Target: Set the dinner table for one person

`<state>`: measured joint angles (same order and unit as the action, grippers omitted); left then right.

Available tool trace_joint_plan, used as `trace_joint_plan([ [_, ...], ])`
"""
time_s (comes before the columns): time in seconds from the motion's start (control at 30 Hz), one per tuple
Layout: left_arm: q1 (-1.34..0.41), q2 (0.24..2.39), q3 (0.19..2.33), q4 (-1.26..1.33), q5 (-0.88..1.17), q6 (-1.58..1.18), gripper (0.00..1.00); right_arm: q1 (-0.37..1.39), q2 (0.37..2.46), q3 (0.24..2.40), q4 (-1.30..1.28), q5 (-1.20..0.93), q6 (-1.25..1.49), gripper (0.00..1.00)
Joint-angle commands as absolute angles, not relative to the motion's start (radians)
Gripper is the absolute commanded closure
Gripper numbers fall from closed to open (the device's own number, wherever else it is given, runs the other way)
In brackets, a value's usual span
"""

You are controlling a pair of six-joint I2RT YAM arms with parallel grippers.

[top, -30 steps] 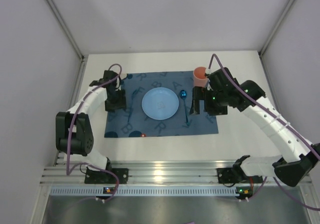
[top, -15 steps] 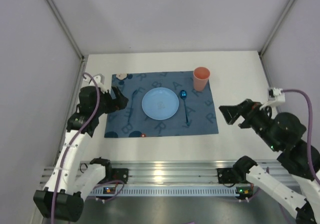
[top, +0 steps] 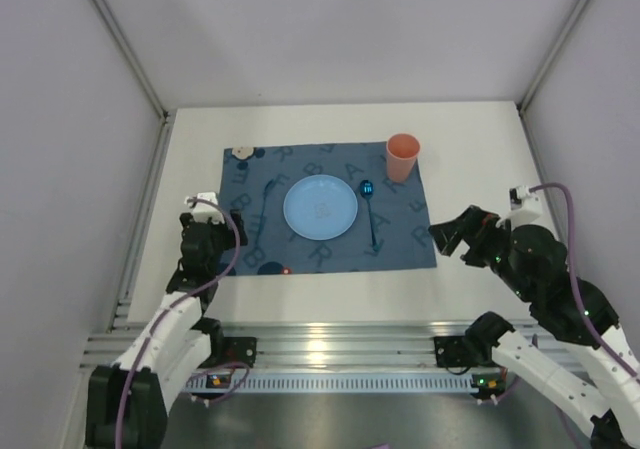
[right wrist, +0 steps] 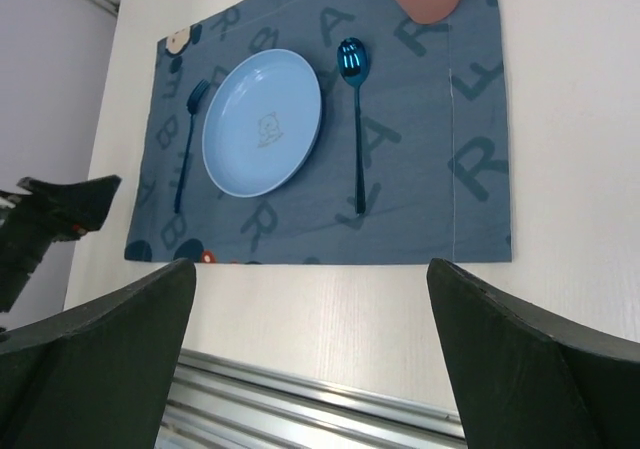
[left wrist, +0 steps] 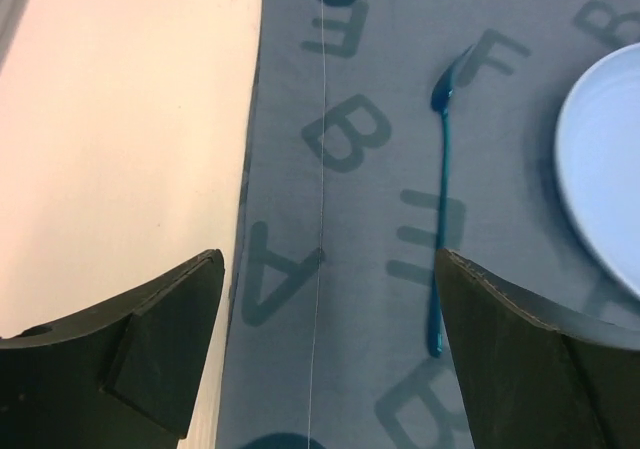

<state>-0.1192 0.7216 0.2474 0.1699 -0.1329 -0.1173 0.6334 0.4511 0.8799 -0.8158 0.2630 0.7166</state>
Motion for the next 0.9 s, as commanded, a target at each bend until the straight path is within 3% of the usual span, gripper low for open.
trace_joint_plan([
  [0.0,-0.115,0.863,0.204,0.536,-0.155,-0.034,0.09,0.634,0.459,0.982,-0.860,0.265,0.692,0.00],
  [0.1,-0.115,1.017,0.196,0.736,-0.144,-0.009,0.08,0.634,0.459,1.028,-0.910,0.253,0.672,0.00],
  [0.27,-0.104,1.369,0.282,0.921,-0.320,-0.035,0.09,0.634,0.480,1.098,-1.026,0.244,0.670,0.00],
  [0.47,-0.075,1.566,0.318,1.099,-0.206,-0.028,0.12,0.634,0.492,1.101,-1.043,0.227,0.657,0.00],
  [0.53,-0.043,1.583,0.279,1.192,-0.227,-0.075,0.09,0.632,0.509,1.101,-1.040,0.224,0.663,0.00],
  [0.7,-0.043,1.577,0.305,1.123,-0.198,-0.063,0.08,0.634,0.548,1.092,-1.002,0.209,0.678,0.00],
  [0.73,-0.043,1.575,0.304,1.127,-0.198,-0.063,0.02,0.634,0.561,1.089,-0.971,0.196,0.670,0.00],
  [0.87,-0.043,1.574,0.302,1.127,-0.196,-0.064,0.02,0.632,0.620,1.091,-0.896,0.201,0.629,0.00],
])
